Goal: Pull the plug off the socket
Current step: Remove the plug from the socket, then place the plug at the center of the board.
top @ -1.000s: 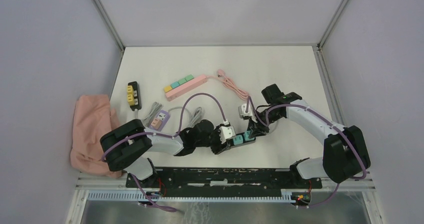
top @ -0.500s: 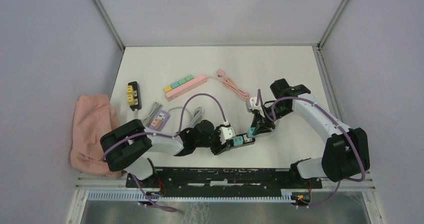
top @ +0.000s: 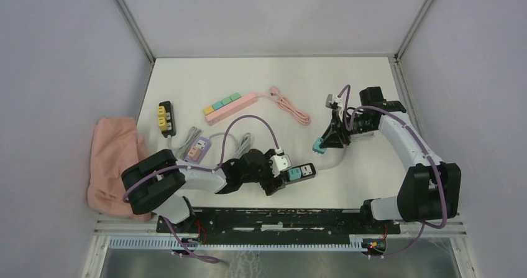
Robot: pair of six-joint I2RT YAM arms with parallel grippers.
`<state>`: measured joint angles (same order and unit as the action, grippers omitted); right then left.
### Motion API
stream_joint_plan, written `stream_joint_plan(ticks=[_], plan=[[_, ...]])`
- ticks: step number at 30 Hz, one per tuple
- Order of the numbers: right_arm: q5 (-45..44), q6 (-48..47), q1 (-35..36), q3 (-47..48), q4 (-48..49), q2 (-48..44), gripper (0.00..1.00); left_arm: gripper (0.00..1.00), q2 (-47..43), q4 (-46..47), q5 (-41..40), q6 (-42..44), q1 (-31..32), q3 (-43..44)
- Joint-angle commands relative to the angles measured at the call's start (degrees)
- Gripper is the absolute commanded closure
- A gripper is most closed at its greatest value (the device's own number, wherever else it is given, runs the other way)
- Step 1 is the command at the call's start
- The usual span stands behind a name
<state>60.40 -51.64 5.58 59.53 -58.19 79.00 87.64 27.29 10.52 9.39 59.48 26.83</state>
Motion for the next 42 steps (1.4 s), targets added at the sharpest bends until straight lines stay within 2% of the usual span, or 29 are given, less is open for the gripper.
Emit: stream_joint_plan(ticks=[1,6,10,13,21,30,38,42], plan=[[7.16,16.01,-4.51,0.55,10.85,-2.04,1.0,0.1,-5.72,1.81,-2.15,-2.8,-0.23,-1.35],[8.8,36.02,-9.97,-4.35,28.64,-3.46,1.0,0.06,-13.4,1.41,-2.24,-4.95,-0.33,-3.67],[-0.43,52.94,-12.45,-7.9,42.78,-5.06,1.0,0.0,-20.06,1.19,-3.02,-7.48,-0.6,-5.39],[-7.63,60.92,-13.18,-8.31,47.27,-4.92,1.0,0.01,-24.28,1.13,-3.15,-9.89,-0.92,-5.55],[-14.68,72.17,-13.17,-5.94,56.27,-1.03,1.0,0.01,-29.41,2.47,-1.15,-18.21,-2.55,-2.72],[-22.5,82.37,-13.14,3.08,65.92,13.58,0.98,0.01,-28.37,10.67,1.35,-25.09,-3.79,-3.73],[-25.05,84.34,-13.03,11.04,63.55,27.88,0.95,0.01,-27.72,10.53,1.66,-25.0,-4.94,-3.51],[-24.72,83.03,-12.93,19.08,57.08,35.16,0.93,0.01,-27.6,10.06,2.44,-24.95,-5.31,-3.56]])
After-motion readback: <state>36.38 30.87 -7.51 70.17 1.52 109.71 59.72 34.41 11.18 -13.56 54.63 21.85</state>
